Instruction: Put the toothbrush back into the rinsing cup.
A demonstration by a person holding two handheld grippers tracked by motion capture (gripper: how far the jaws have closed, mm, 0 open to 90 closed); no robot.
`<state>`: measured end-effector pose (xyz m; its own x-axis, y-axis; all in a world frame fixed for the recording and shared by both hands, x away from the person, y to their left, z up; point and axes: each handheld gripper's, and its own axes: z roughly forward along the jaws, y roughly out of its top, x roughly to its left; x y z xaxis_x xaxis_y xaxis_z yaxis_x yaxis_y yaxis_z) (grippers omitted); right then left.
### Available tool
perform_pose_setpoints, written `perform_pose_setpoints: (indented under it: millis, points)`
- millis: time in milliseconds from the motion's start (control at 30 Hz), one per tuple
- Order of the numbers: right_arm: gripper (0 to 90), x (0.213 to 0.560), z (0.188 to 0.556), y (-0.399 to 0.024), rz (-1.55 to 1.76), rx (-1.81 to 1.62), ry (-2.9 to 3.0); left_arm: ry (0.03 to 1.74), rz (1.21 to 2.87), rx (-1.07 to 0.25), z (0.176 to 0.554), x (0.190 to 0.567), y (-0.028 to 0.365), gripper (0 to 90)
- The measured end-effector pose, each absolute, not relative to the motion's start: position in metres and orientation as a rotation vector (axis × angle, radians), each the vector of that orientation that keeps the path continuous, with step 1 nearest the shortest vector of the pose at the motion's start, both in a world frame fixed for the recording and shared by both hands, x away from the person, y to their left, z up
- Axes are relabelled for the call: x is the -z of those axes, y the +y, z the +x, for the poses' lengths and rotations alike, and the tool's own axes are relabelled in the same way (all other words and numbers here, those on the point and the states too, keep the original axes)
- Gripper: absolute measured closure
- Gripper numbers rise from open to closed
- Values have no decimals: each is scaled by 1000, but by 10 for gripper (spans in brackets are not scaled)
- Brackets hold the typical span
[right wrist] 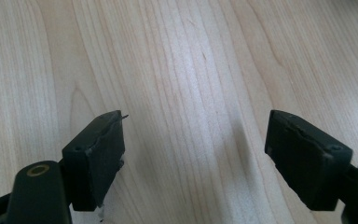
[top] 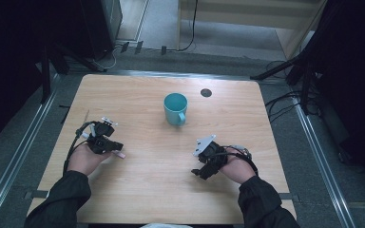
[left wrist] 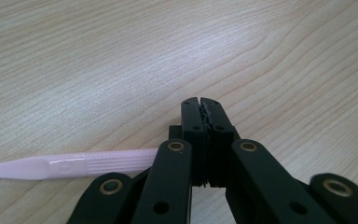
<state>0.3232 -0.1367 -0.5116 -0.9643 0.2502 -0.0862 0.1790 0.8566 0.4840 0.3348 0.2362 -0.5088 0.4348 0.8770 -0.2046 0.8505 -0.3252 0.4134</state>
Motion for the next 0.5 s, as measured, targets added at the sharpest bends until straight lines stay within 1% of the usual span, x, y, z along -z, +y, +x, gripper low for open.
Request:
perform_pose_setpoints:
  millis: [500]
  points:
    - [199, 512, 324, -134, 324, -727, 2889, 1473, 2252, -64, 333, 513, 237, 878]
